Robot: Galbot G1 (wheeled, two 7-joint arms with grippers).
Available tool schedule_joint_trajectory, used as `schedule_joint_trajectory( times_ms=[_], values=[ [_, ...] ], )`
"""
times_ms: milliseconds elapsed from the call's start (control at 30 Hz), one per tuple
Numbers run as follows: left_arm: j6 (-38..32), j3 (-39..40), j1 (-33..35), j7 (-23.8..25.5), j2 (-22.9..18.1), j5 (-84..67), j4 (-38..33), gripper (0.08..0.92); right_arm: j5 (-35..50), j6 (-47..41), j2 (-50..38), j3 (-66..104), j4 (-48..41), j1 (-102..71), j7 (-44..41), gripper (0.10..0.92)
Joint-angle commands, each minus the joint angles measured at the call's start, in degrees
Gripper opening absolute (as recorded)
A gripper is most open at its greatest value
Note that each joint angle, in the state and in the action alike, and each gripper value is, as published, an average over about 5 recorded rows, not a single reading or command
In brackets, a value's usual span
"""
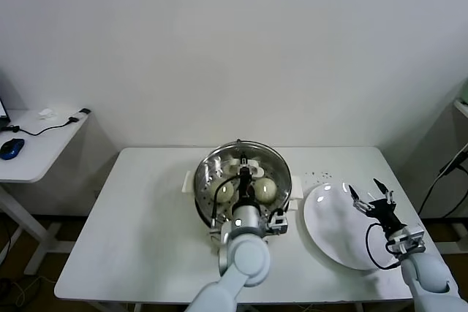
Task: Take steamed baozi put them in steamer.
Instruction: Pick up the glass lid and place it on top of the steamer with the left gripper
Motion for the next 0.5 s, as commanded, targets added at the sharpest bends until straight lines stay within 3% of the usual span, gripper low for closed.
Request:
schedule_joint_trajectory(
  times_ms=[33,500],
  values=[
    [2.8,-0.7,1.3,-0.8,-0.1,-0.3,-0.4,0.148,-0.3,0.0,0.2,0.0,-0.2,0.2,0.0,0.823],
    [2.8,-0.5,1.9,-2.0,0.2,-0.9,-0.4,0.148,-0.6,0.1,0.5,0.1,-0.9,0.8,-0.2,0.823]
  ],
)
